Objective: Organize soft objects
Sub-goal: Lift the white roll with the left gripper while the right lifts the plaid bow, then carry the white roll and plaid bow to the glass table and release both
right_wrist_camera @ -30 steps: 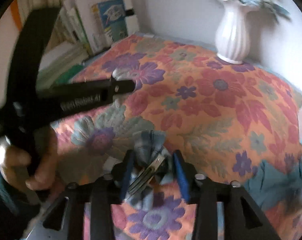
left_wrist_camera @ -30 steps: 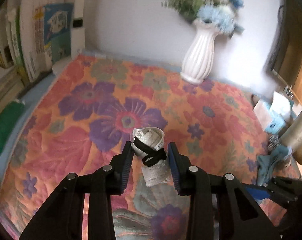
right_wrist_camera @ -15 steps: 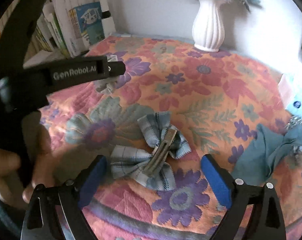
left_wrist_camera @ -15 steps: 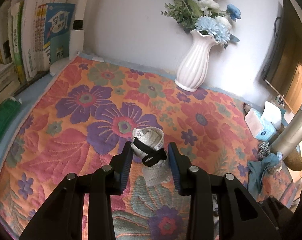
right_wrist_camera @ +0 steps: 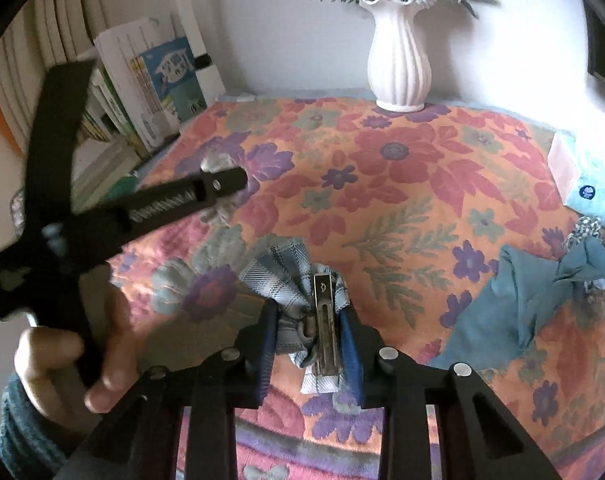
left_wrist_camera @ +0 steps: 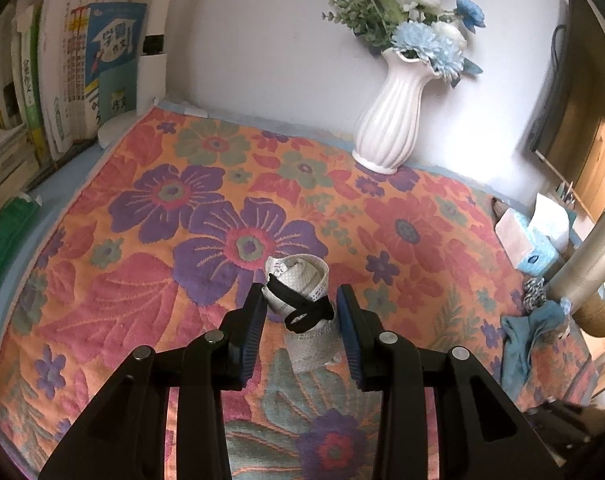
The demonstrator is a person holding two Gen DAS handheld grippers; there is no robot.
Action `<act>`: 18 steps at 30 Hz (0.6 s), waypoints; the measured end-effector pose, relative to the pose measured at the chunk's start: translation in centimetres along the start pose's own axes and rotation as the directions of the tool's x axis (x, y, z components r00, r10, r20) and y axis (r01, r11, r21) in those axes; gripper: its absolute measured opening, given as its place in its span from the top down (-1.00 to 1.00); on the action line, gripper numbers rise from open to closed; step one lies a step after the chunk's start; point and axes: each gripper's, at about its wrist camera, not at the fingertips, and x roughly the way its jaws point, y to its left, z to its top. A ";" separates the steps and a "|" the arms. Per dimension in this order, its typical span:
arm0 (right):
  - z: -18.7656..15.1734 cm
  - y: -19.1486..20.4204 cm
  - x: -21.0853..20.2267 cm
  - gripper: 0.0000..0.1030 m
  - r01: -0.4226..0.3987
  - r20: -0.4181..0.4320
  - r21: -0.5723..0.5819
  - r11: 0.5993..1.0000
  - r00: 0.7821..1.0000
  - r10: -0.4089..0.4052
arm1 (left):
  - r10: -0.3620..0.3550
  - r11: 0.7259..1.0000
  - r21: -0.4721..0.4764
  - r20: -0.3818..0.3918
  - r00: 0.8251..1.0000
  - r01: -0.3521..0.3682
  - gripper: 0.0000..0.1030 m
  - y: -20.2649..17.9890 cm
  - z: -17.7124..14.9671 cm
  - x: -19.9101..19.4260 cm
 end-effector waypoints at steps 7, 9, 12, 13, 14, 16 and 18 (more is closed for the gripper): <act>0.2 -1.4 -4.2 0.43 -0.049 0.073 0.036 0.998 0.996 0.046 | -0.106 0.994 0.036 0.002 0.994 0.106 0.36 -2.4 -1.3 -2.5; 0.2 -2.2 -5.7 0.43 -0.046 0.097 0.045 0.998 0.994 0.042 | -0.163 0.986 0.040 -0.002 0.987 0.162 0.36 -3.5 -1.8 -3.4; 0.1 -4.0 -8.2 0.43 -0.049 0.137 0.073 0.996 0.990 0.039 | -0.215 0.974 0.078 0.000 0.977 0.214 0.36 -6.0 -2.2 -4.8; 0.0 -4.7 -9.1 0.43 -0.047 0.153 0.086 0.995 0.988 0.033 | -0.237 0.967 0.090 -0.001 0.971 0.236 0.36 -6.9 -2.3 -5.3; -0.1 -5.4 -9.8 0.43 -0.045 0.165 0.097 0.994 0.986 0.029 | -0.254 0.962 0.101 -0.001 0.967 0.252 0.36 -7.7 -2.3 -5.7; -0.4 -7.1 -11.5 0.43 -0.043 0.191 0.128 0.991 0.981 0.018 | -0.282 0.950 0.136 -0.003 0.959 0.280 0.36 -9.7 -2.4 -6.5; -0.7 -8.9 -13.3 0.43 -0.035 0.211 0.164 0.986 0.977 0.000 | -0.304 0.938 0.173 -0.001 0.953 0.299 0.36 -11.7 -2.5 -7.3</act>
